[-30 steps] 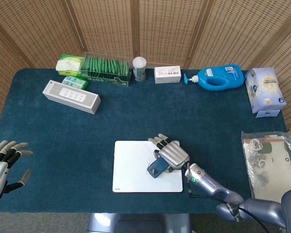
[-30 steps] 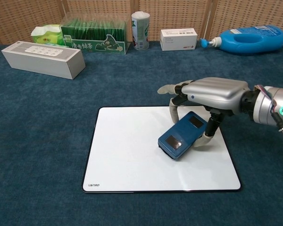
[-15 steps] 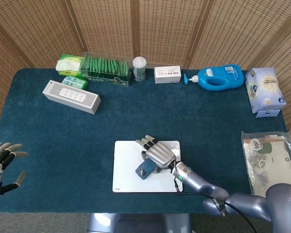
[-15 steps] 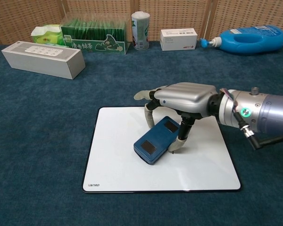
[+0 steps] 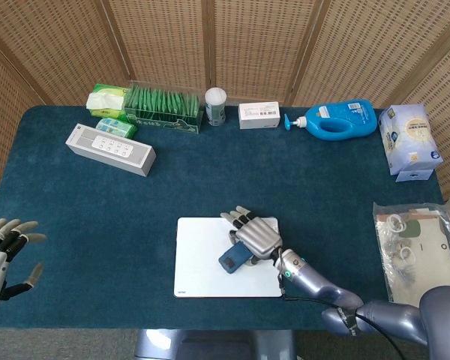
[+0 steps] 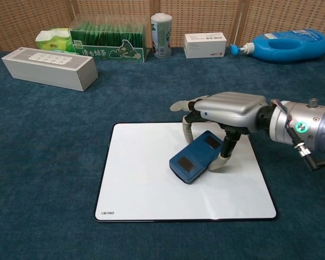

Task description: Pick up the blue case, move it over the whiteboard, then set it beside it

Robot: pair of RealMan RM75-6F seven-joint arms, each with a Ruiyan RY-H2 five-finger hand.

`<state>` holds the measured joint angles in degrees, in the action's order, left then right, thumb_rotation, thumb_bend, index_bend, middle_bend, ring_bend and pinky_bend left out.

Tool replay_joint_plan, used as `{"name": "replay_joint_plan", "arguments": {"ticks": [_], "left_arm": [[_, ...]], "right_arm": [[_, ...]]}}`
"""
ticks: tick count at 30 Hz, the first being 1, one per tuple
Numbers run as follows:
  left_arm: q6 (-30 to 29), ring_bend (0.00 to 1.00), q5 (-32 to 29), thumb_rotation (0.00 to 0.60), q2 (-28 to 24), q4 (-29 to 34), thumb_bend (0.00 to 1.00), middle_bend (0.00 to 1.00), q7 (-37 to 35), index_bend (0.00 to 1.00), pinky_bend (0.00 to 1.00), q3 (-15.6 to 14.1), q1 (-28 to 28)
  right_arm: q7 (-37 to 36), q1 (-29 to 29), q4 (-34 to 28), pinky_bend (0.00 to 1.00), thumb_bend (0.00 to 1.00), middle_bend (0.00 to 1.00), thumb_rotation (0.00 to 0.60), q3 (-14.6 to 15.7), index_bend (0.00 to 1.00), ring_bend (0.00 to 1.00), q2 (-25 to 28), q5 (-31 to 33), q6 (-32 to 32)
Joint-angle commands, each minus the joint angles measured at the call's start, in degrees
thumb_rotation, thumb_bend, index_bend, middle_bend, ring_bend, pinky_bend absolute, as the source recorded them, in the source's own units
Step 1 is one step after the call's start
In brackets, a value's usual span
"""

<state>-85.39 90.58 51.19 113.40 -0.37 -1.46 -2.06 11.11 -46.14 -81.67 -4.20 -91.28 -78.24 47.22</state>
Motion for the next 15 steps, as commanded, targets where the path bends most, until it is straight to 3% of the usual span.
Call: {"name": "replay_joint_plan", "arguments": {"ticks": [1,9,15], "left_arm": [[0.0,0.13,0.1,0.600,0.0,0.1,0.45,0.21,0.1,0.30,0.02,0.0,-0.1],[0.3,0.13,0.1,0.600,0.4,-0.3,0.45,0.21,-0.4,0.30,0.02,0.0,-0.2],[0.3,0.13,-0.1,0.600,0.6,-1.1,0.46,0.21,-1.2,0.30,0.02,0.1,-0.2]], "right_arm": [[0.2,0.8,-0.7,0.00,0.04,0.00,0.600,0.4,0.65,0.00,1.3,0.2,0.8],[0.9,1.7,-2.9,0.00,0.04,0.00,0.600,0.2,0.65,0.00,4.8,0.9,1.7],[1.8,0.1,-4.3,0.00,0.04,0.00,0.600,-1.3,0.65,0.00,4.1,1.7,0.4]]}}
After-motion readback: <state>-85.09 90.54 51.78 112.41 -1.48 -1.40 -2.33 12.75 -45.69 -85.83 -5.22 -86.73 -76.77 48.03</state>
